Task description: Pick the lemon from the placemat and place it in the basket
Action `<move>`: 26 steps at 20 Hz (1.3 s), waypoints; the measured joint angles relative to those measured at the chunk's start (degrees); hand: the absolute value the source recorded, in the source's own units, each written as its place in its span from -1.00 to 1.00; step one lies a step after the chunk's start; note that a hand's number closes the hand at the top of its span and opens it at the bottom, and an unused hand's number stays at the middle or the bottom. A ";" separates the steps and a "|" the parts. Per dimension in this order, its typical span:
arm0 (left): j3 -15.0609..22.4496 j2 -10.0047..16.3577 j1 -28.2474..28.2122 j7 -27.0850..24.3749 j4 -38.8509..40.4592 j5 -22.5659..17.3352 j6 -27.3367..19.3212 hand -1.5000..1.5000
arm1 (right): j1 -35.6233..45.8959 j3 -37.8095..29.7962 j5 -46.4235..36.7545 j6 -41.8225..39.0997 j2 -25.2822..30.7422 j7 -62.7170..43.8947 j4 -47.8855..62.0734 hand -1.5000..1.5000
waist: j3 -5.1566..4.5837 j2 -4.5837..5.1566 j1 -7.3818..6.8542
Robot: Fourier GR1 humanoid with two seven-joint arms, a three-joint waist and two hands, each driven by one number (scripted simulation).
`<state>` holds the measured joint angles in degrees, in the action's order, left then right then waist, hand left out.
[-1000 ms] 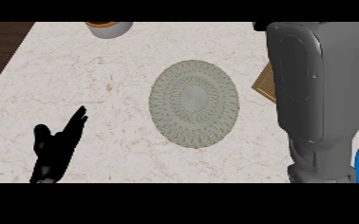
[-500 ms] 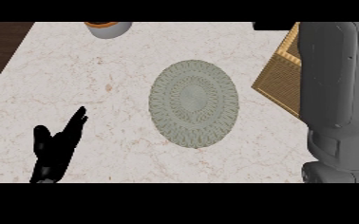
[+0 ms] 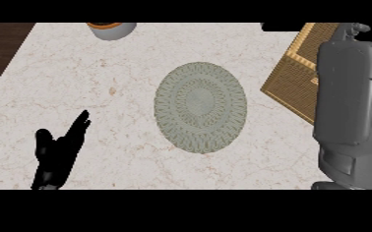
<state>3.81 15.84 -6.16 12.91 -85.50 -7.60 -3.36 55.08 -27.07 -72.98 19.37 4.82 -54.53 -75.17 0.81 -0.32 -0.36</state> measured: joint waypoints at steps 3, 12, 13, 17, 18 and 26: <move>0.16 -0.51 0.50 0.00 0.52 0.50 -0.10 0.00 | -1.54 -0.73 1.93 2.00 0.52 1.53 0.72 1.00 | 0.06 -0.05 0.01; -0.37 -0.97 -1.01 -0.50 -0.49 1.05 -0.39 0.00 | -9.25 -0.66 -1.66 -2.05 4.58 1.31 1.64 -1.00 | -0.07 -0.26 0.52; -0.42 -0.93 -0.80 -0.25 -0.38 0.98 -0.14 0.00 | -9.57 -0.26 -1.80 -2.87 4.98 1.33 1.35 -1.00 | -0.07 -0.25 0.54; -0.57 -1.38 -1.10 -0.64 -0.57 1.36 -0.26 0.00 | -12.49 0.80 -1.11 -4.97 6.06 2.13 -1.93 -1.00 | -0.06 -0.35 0.64; -0.83 -1.30 -0.96 0.15 -0.63 1.17 -0.26 0.00 | -13.49 1.38 -1.15 -5.40 5.75 2.10 -3.38 -1.00 | -0.08 -0.38 0.72; -1.29 -1.31 -1.04 -0.28 -0.30 1.51 0.56 0.00 | -16.91 -0.21 1.57 -5.12 7.17 1.44 -13.71 -1.00 | -0.07 -0.45 0.90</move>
<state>2.53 14.53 -7.20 12.63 -85.80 -6.09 -2.81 38.17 -27.28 -71.42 14.25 11.98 -53.09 -88.89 0.74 -0.77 0.54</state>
